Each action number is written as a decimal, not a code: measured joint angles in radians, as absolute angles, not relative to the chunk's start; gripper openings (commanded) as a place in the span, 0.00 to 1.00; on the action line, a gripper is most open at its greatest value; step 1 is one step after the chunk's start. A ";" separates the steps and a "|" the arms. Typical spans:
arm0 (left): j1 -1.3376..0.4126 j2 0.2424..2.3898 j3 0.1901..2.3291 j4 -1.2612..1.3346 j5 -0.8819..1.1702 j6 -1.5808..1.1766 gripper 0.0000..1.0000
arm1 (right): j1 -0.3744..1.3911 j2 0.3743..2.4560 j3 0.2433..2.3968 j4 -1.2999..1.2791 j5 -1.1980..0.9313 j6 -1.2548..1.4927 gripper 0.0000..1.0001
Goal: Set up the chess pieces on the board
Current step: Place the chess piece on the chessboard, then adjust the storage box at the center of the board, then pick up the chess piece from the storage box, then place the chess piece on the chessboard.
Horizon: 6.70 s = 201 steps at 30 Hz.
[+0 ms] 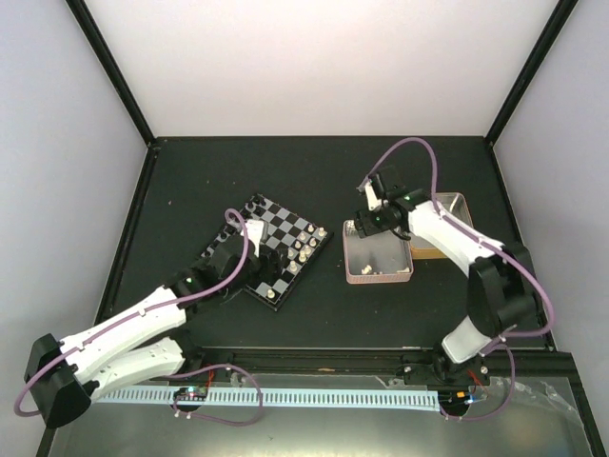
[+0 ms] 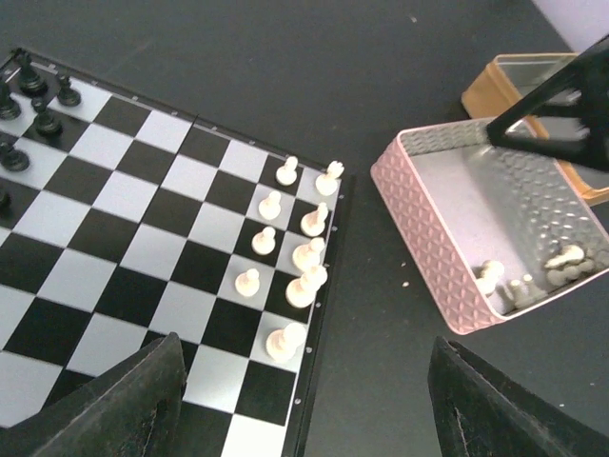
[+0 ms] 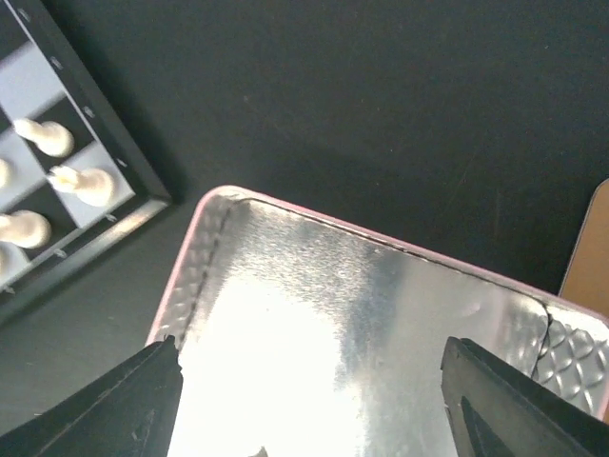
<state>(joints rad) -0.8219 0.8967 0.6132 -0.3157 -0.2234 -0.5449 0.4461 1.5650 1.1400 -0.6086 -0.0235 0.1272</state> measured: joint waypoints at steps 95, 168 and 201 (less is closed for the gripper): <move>-0.597 0.978 0.620 -0.290 0.159 -0.484 0.68 | 0.446 1.268 0.736 -0.713 0.288 0.851 0.42; -0.557 0.855 0.620 -0.204 0.259 -0.553 0.80 | 0.655 1.396 0.878 -0.303 -0.042 0.260 0.08; -0.522 1.035 0.686 -0.066 0.628 -0.826 0.01 | 0.902 1.302 0.950 -0.188 -0.201 0.136 0.29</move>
<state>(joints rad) -0.5220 1.0351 0.6865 -0.0662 0.6277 -0.8265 0.9020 1.3018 0.9501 -0.1879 -0.2012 0.1364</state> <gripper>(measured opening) 0.056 0.148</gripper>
